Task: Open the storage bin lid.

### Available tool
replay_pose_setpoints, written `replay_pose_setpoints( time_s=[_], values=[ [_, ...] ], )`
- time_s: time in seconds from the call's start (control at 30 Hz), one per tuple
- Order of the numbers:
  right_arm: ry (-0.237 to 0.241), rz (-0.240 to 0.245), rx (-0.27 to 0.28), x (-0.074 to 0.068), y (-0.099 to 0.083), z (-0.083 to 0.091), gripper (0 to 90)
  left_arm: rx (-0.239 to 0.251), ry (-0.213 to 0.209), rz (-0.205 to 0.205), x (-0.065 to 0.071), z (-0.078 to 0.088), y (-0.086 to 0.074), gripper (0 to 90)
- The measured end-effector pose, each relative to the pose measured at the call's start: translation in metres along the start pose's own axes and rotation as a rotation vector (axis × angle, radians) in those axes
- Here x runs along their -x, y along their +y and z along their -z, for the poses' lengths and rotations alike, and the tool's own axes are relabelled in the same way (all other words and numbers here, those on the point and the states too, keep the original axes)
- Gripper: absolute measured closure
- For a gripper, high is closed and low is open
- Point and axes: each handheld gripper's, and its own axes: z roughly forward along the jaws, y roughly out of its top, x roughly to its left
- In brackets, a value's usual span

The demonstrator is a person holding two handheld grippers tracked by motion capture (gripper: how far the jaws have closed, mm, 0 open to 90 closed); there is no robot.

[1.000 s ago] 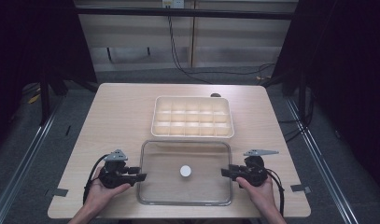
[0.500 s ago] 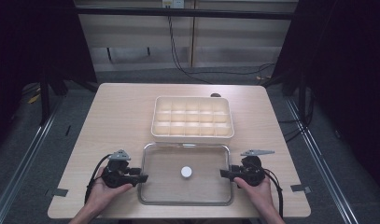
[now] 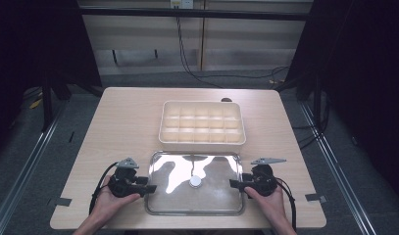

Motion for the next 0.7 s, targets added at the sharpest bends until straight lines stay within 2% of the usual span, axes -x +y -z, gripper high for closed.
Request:
replay_pose_setpoints(
  time_s=[0.03, 0.1, 0.17, 0.27, 0.33, 0.37, 0.47, 0.6, 0.63, 0.7],
  values=[
    [-0.02, 0.003, 0.0, 0.0, 0.0, 0.001, 36.3, 0.003, -0.006, 0.003, 0.0, 0.0, 0.0, 45.4],
    [-0.003, 0.002, 0.03, 0.002, 0.001, 0.004, 36.3, 0.005, 0.024, -0.012, 0.0, 0.001, 0.0, 42.0],
    [-0.002, 0.003, 0.051, 0.003, 0.002, 0.007, 36.1, 0.012, 0.022, -0.014, 0.0, 0.001, 0.0, 41.5],
    [0.012, 0.015, 0.084, 0.001, 0.003, 0.013, 35.4, 0.055, 0.031, -0.022, 0.001, 0.006, 0.001, 38.3],
    [0.003, 0.044, 0.121, -0.002, 0.004, 0.019, 33.9, 0.086, 0.031, -0.027, 0.002, 0.012, 0.001, 36.4],
    [-0.001, 0.073, 0.144, -0.004, 0.004, 0.023, 33.5, 0.108, 0.043, -0.033, 0.003, 0.015, 0.001, 34.5],
    [-0.03, 0.114, 0.203, -0.01, 0.004, 0.038, 32.4, 0.147, 0.057, -0.04, 0.005, 0.026, 0.0, 31.6],
    [-0.054, 0.116, 0.26, -0.009, 0.0, 0.059, 30.5, 0.182, 0.075, -0.035, 0.004, 0.038, -0.006, 29.8],
    [-0.061, 0.111, 0.268, -0.008, -0.001, 0.063, 29.1, 0.181, 0.085, -0.047, 0.002, 0.042, -0.008, 29.7],
    [-0.072, 0.105, 0.296, -0.003, -0.004, 0.072, 26.9, 0.201, 0.091, -0.031, 0.0, 0.048, -0.011, 28.6]
  ],
)
